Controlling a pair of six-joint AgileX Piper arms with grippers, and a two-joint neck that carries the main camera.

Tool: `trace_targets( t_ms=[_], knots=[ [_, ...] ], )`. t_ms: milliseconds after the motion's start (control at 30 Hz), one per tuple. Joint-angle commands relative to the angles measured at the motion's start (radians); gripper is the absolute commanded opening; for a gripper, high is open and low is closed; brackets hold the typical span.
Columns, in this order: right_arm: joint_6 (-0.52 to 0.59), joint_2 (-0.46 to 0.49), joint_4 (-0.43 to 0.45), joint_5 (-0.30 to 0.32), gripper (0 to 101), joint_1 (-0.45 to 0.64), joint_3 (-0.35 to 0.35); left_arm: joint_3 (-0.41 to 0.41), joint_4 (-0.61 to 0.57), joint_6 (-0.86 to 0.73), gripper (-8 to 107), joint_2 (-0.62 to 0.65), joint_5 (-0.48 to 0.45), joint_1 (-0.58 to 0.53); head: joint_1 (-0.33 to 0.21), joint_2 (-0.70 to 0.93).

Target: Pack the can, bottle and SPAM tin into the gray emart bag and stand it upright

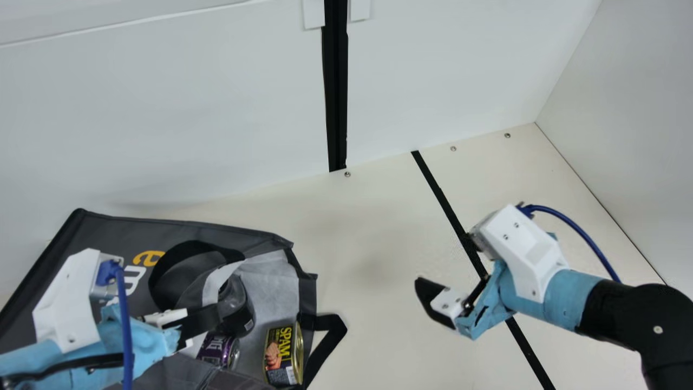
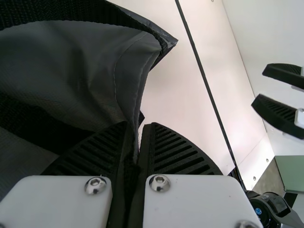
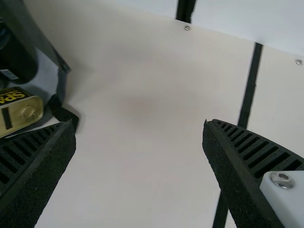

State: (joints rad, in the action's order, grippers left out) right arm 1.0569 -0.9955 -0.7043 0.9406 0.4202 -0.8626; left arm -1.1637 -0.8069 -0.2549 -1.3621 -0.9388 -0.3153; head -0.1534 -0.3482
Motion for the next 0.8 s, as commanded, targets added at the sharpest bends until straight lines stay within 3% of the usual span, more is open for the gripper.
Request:
trace_targets(
  t_ms=[0,400,767],
  knots=[
    [-0.034,0.005,0.033,-0.01,95,0.02,-0.005,0.0,0.0,0.0,-8,0.0,0.0,0.0,-0.021,-0.001],
    [-0.287,0.043,0.255,-0.041,95,0.109,-0.061,0.0,0.0,0.0,-8,0.0,0.0,0.0,-0.021,-0.001],
    [-0.513,0.083,0.462,0.002,95,0.124,-0.128,0.0,0.0,0.0,-8,0.0,0.0,0.0,-0.021,-0.001]
  ],
)
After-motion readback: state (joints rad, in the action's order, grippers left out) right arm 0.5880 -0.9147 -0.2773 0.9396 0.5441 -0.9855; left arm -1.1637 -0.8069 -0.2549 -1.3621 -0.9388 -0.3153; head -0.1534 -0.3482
